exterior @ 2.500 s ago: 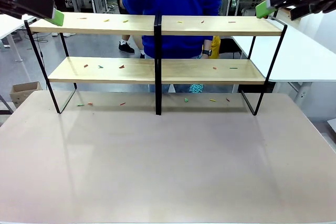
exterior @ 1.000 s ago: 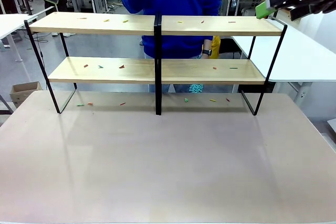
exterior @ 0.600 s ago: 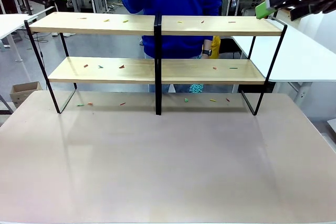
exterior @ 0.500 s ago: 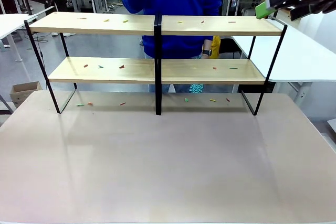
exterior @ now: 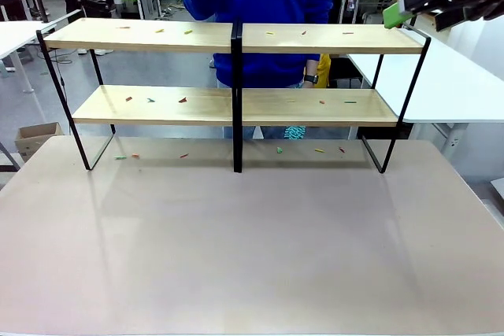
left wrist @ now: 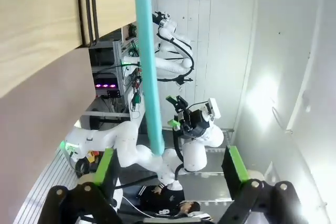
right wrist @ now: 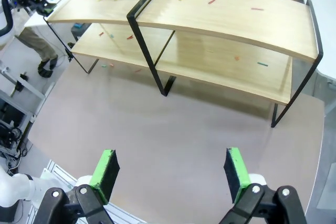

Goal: Clean the shelves.
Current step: Pick up the Duster when the human hands it over.

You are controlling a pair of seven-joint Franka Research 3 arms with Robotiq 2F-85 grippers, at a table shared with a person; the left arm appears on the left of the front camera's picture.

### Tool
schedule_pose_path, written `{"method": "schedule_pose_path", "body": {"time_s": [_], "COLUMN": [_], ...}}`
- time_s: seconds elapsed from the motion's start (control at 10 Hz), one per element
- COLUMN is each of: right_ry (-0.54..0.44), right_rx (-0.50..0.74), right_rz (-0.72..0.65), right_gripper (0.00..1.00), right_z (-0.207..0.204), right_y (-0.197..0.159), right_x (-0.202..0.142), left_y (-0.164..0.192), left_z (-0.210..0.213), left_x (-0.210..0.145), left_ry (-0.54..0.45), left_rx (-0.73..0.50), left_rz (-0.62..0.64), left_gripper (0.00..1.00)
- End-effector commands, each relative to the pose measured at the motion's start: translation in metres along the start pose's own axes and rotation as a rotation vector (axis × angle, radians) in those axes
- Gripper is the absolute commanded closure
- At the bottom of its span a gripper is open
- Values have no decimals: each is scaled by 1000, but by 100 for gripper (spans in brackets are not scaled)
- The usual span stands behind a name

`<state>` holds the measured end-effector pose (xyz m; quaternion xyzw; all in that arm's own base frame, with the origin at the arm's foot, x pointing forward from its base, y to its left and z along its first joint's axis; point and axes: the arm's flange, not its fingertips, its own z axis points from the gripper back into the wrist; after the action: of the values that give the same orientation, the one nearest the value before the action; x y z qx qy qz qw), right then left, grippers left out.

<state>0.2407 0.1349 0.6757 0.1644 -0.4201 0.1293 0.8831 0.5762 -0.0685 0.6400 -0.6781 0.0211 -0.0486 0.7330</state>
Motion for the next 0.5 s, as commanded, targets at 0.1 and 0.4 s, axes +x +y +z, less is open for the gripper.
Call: {"method": "schedule_pose_path", "body": {"time_s": [0.1, 0.4], "right_ry": [-2, -2], "right_rx": [5, 5], "right_rz": [-1, -1], "right_gripper": [0, 0], "right_z": [1, 1], "right_y": [-1, -1], "right_x": [1, 1], "left_y": [-16, -14], "left_z": [-6, -5], "left_x": [46, 87], "left_ry": [47, 124], "left_rx": [-8, 40], "left_rz": [39, 72], "left_gripper": [0, 0]}}
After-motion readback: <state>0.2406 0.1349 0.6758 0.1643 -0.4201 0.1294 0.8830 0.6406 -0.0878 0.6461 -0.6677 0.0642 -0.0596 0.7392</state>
